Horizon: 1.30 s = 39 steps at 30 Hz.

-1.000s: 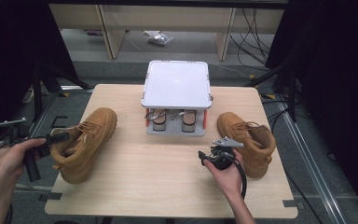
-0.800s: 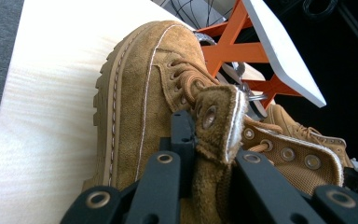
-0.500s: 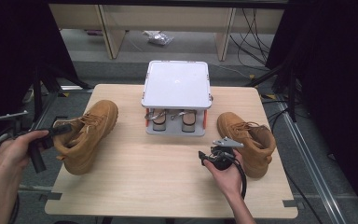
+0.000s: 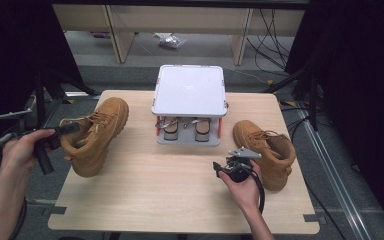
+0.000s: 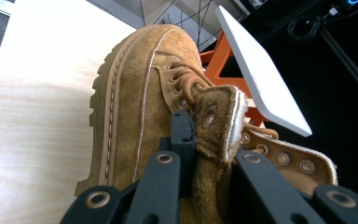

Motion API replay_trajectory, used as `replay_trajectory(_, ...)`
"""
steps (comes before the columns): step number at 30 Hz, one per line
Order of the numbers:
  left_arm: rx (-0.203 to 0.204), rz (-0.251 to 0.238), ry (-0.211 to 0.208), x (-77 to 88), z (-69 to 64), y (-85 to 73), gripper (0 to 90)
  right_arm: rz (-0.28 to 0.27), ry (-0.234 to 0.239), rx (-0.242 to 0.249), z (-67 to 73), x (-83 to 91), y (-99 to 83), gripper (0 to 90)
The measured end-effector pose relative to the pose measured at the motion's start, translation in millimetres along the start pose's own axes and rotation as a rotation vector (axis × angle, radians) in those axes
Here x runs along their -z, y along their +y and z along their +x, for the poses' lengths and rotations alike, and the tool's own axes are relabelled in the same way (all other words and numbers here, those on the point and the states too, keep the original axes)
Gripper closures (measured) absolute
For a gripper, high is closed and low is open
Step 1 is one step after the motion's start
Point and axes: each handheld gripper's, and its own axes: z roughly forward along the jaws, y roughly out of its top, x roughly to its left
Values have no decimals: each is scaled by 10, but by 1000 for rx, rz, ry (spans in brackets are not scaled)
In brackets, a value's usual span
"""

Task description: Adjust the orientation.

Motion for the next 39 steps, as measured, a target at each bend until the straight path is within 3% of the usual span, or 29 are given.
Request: replay_trajectory(39,9,-40,-22,-189,-184,293,838,3,1,-15,5,-13,-15,447)
